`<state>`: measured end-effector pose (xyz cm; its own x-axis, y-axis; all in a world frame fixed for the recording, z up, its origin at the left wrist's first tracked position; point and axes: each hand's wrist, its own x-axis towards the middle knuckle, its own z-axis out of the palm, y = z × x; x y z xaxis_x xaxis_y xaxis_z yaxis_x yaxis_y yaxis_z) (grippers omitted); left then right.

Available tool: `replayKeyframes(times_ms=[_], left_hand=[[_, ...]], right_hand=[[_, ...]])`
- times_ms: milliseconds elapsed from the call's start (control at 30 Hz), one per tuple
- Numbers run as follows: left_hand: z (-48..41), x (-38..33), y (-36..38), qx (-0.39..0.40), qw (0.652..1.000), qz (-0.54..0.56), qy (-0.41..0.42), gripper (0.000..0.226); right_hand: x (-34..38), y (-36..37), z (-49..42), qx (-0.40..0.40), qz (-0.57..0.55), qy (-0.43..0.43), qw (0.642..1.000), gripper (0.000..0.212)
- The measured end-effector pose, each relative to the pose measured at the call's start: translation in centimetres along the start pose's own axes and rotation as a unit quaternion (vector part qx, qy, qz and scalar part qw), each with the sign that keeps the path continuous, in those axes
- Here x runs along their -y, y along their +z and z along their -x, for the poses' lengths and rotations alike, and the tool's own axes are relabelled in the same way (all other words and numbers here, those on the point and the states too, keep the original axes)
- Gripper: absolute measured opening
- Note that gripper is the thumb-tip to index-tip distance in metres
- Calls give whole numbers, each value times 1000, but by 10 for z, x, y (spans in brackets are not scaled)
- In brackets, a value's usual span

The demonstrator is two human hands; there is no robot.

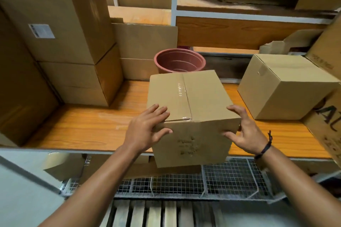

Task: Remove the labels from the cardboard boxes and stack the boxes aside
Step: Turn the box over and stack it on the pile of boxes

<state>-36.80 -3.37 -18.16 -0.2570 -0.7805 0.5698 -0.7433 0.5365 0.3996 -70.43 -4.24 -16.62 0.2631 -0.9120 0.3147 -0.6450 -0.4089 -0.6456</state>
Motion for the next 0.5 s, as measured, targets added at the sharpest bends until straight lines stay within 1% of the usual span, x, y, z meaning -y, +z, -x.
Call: replayKeyframes(times_ms=[67, 133, 233, 300, 367, 433, 467, 500], left_hand=[[-6, -4, 8, 5, 999, -28, 35, 60], [-10, -5, 14, 19, 998, -38, 46, 57], [-8, -2, 22, 16, 999, -4, 47, 57], [-4, 2, 25, -1, 999, 54, 10, 66], [2, 9, 25, -1, 990, 125, -61, 77], [7, 14, 26, 31, 967, 221, -121, 86], [8, 16, 27, 52, 955, 258, -133, 88], [8, 16, 29, 68, 950, 273, -133, 87]], right_hand=[[-10, 3, 11, -16, 4, 39, 999, 81], [-16, 4, 18, -27, -7, 67, 997, 81], [-21, 8, 26, -43, 7, 102, 994, 78], [-20, 7, 29, -46, 24, 114, 992, 75], [-15, 1, 29, -45, 34, 102, 993, 70], [-6, -6, 25, -54, 33, 95, 993, 68], [-3, -7, 22, -53, 35, 104, 993, 71], [0, -7, 18, -42, 41, 113, 992, 76]])
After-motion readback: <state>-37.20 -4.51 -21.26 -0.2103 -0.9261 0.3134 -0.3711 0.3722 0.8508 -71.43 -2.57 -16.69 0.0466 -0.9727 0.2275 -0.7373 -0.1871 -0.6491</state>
